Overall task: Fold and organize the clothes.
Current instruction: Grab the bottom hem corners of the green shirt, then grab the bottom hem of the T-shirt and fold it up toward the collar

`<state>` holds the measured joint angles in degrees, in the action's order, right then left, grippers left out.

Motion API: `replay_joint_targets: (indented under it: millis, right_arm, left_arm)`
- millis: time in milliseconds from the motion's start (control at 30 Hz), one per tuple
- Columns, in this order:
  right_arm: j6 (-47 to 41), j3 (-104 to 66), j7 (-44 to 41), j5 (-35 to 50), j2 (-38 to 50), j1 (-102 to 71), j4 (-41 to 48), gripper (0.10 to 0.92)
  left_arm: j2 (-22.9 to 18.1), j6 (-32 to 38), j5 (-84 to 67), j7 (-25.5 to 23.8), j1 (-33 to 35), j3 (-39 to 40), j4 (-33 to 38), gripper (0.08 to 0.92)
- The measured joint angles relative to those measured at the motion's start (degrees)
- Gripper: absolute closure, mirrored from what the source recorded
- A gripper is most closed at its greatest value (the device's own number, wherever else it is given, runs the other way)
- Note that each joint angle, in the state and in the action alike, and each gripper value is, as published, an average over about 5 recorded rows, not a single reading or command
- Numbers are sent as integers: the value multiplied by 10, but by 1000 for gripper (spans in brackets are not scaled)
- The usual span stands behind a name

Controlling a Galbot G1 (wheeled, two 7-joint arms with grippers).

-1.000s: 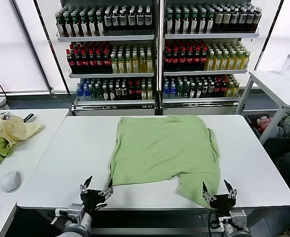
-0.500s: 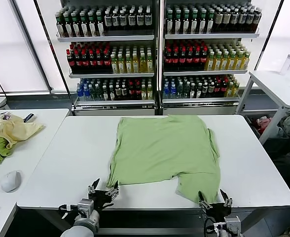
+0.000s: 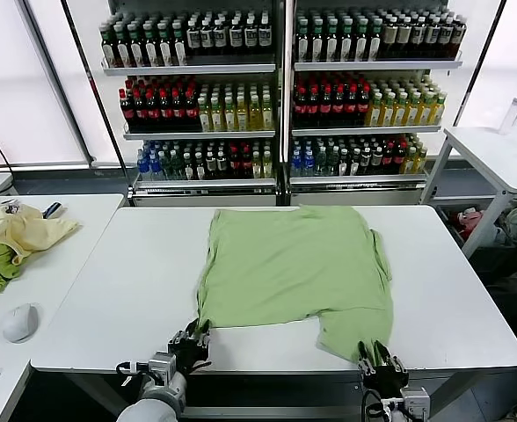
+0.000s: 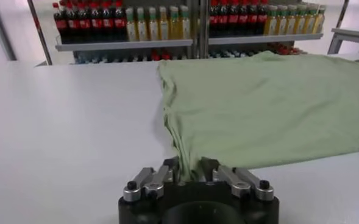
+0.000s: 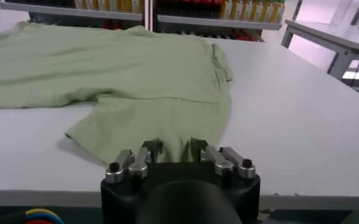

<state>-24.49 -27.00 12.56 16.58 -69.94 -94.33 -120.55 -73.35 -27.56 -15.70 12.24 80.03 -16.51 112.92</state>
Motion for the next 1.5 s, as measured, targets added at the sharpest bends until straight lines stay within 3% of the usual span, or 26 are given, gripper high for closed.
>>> replay_joint_targets:
  millis: [133, 333, 933, 1167, 1500]
  right_arm:
    - [8, -4, -5, 4, 5, 4, 1, 819]
    - [30, -12, -19, 11, 15, 14, -10, 904]
    - [68, -23, -33, 50, 85, 131, 3, 905]
    - [68, 16, -38, 52, 110, 213, 52, 905]
    - [63, 82, -47, 40, 114, 329, 140, 905]
  left_arm:
    - [3, 4, -4, -1, 1, 2, -2, 880]
    - [11, 17, -19, -7, 3, -3, 7, 893]
    - [78, 50, -77, -11, -44, -16, 53, 893]
    - [97, 58, -65, -6, -92, 14, 21, 893]
    - [94, 68, -32, 4, -178, 66, -60, 893]
